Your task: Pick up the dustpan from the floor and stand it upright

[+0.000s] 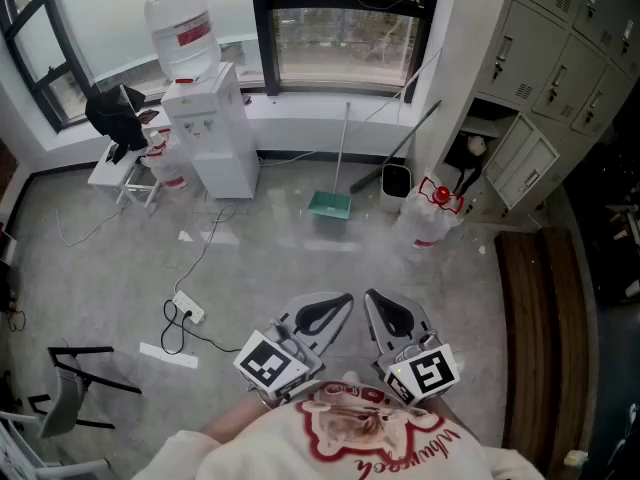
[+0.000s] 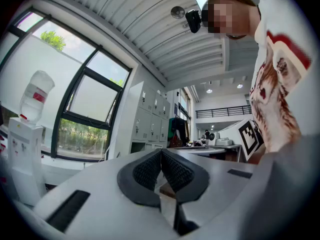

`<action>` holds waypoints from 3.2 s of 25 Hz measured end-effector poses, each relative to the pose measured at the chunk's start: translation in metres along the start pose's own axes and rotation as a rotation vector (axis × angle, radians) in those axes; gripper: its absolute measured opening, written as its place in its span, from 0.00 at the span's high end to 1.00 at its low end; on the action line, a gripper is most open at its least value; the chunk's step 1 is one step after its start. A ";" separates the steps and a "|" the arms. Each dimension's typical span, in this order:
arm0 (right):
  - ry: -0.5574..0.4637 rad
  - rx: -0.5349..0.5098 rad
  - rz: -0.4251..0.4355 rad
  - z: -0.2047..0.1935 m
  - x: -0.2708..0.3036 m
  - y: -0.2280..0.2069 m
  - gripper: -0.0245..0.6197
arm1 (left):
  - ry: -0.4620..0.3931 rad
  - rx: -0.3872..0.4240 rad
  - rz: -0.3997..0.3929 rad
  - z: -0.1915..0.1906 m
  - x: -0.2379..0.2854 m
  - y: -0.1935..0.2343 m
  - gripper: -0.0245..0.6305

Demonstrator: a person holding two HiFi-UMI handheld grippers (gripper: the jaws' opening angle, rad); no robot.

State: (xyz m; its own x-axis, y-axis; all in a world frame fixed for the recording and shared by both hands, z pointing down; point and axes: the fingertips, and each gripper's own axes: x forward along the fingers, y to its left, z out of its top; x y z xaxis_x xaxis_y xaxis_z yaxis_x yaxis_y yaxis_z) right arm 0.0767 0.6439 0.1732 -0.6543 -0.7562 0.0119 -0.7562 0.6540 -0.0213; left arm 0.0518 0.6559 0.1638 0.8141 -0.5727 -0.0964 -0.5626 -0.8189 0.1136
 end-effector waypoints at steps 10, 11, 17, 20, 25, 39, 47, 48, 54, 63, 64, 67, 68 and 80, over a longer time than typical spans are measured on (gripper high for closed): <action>-0.001 0.006 -0.011 0.000 -0.004 0.001 0.93 | 0.004 -0.004 0.016 -0.001 -0.006 -0.004 0.93; 0.001 0.009 -0.011 0.000 -0.003 0.000 0.93 | 0.003 -0.005 0.020 0.000 -0.007 -0.003 0.93; -0.026 -0.003 0.003 0.004 0.004 0.008 0.93 | -0.009 -0.010 0.034 0.002 -0.014 0.006 0.93; -0.030 0.003 0.004 0.005 0.009 0.012 0.93 | -0.015 -0.011 0.036 0.003 -0.018 0.010 0.93; -0.015 0.014 -0.009 0.001 0.020 0.016 0.93 | -0.017 -0.010 0.030 0.006 -0.025 0.020 0.93; -0.013 -0.049 -0.040 -0.015 0.055 0.058 0.93 | -0.011 -0.032 -0.008 -0.002 -0.054 0.055 0.93; -0.015 -0.027 -0.038 -0.022 0.086 0.027 0.93 | -0.009 -0.025 0.000 -0.007 -0.032 0.088 0.93; -0.013 -0.027 -0.031 -0.024 0.093 0.021 0.93 | -0.006 -0.021 0.006 -0.008 -0.028 0.095 0.93; -0.056 -0.039 -0.005 -0.014 0.146 -0.033 0.93 | 0.006 0.001 0.046 -0.009 0.019 0.159 0.93; -0.031 -0.030 -0.004 0.001 0.231 -0.165 0.93 | -0.023 0.013 0.012 0.012 0.138 0.249 0.93; -0.020 -0.026 0.009 0.002 0.241 -0.176 0.93 | -0.019 0.011 0.018 0.015 0.149 0.260 0.93; -0.006 -0.026 0.030 0.002 0.271 -0.207 0.93 | -0.007 0.009 0.034 0.017 0.178 0.292 0.93; -0.007 -0.026 0.037 0.002 0.280 -0.216 0.93 | -0.004 0.010 0.039 0.016 0.187 0.302 0.93; 0.059 0.035 0.060 -0.021 0.347 -0.312 0.93 | 0.047 0.000 0.134 0.002 0.264 0.400 0.93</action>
State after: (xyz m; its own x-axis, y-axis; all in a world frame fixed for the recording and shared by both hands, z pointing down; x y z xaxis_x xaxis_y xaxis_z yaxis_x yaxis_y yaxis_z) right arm 0.0854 0.1782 0.2046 -0.6985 -0.7124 0.0681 -0.7156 0.6960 -0.0588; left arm 0.0414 0.1770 0.1817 0.7374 -0.6746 -0.0340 -0.6668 -0.7351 0.1229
